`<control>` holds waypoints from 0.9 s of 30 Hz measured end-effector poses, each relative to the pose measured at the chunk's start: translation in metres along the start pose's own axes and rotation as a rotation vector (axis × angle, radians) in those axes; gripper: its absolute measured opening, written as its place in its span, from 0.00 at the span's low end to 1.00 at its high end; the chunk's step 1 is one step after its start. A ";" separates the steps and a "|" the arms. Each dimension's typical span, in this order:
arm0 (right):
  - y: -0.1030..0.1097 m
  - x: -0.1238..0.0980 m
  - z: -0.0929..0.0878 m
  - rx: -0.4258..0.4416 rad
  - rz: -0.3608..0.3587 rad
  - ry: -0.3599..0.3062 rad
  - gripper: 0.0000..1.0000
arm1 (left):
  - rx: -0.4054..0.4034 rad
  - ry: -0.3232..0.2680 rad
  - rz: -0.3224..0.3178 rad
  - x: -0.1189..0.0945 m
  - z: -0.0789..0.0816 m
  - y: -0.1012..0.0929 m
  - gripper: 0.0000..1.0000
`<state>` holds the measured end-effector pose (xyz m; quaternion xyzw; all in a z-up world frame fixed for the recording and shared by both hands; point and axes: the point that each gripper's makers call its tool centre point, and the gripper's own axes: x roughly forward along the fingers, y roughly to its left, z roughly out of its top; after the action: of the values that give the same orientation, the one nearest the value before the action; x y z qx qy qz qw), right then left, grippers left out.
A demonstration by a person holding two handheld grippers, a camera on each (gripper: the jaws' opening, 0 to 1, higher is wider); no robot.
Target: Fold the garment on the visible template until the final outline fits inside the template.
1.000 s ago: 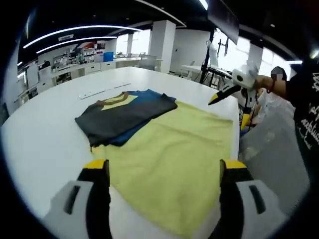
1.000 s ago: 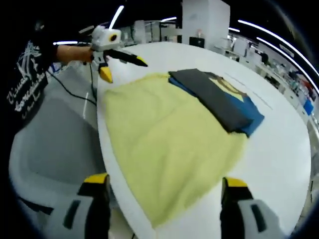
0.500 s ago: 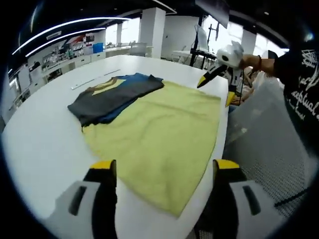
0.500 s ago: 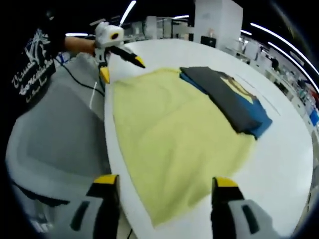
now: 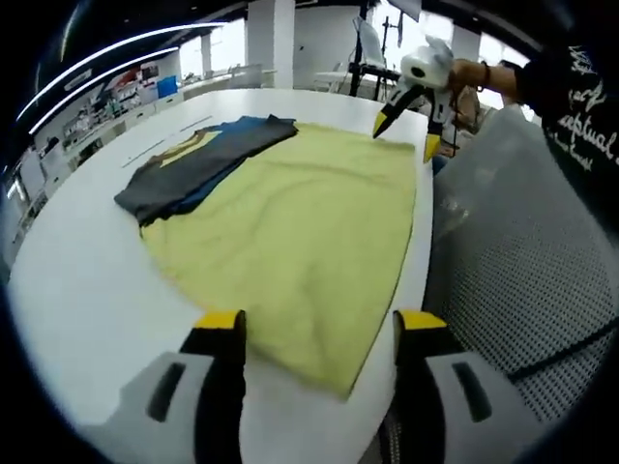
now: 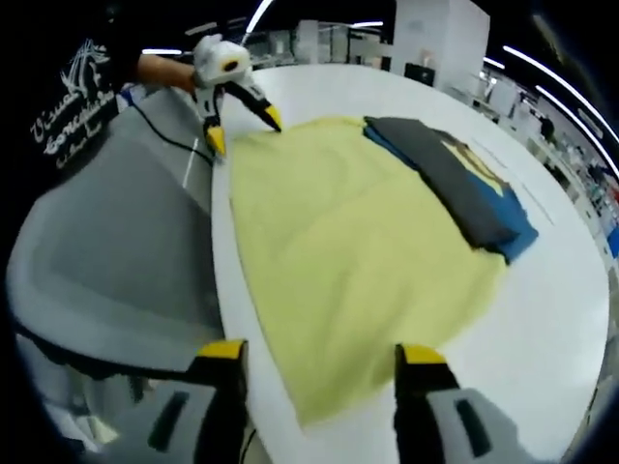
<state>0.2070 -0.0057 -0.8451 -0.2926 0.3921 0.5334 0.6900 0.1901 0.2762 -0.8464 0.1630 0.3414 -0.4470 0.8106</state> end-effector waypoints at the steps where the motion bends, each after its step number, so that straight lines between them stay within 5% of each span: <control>1: 0.001 0.001 -0.001 0.001 0.004 0.003 0.57 | 0.016 0.011 0.002 0.000 -0.002 0.001 0.57; 6: 0.000 0.003 -0.008 -0.021 0.004 0.028 0.55 | 0.030 0.014 -0.010 0.000 -0.004 0.000 0.56; 9: -0.001 0.003 -0.007 -0.028 -0.006 0.029 0.52 | 0.112 0.041 0.000 0.000 -0.003 -0.002 0.55; 16: 0.000 0.004 -0.006 -0.054 -0.002 0.039 0.48 | 0.075 0.020 -0.011 -0.002 0.005 -0.005 0.54; 27: -0.016 0.007 0.001 -0.025 -0.021 0.005 0.22 | 0.072 0.032 -0.006 0.002 0.009 0.002 0.36</control>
<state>0.2234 -0.0057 -0.8507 -0.3066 0.3838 0.5304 0.6909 0.1958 0.2709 -0.8417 0.1979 0.3384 -0.4586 0.7975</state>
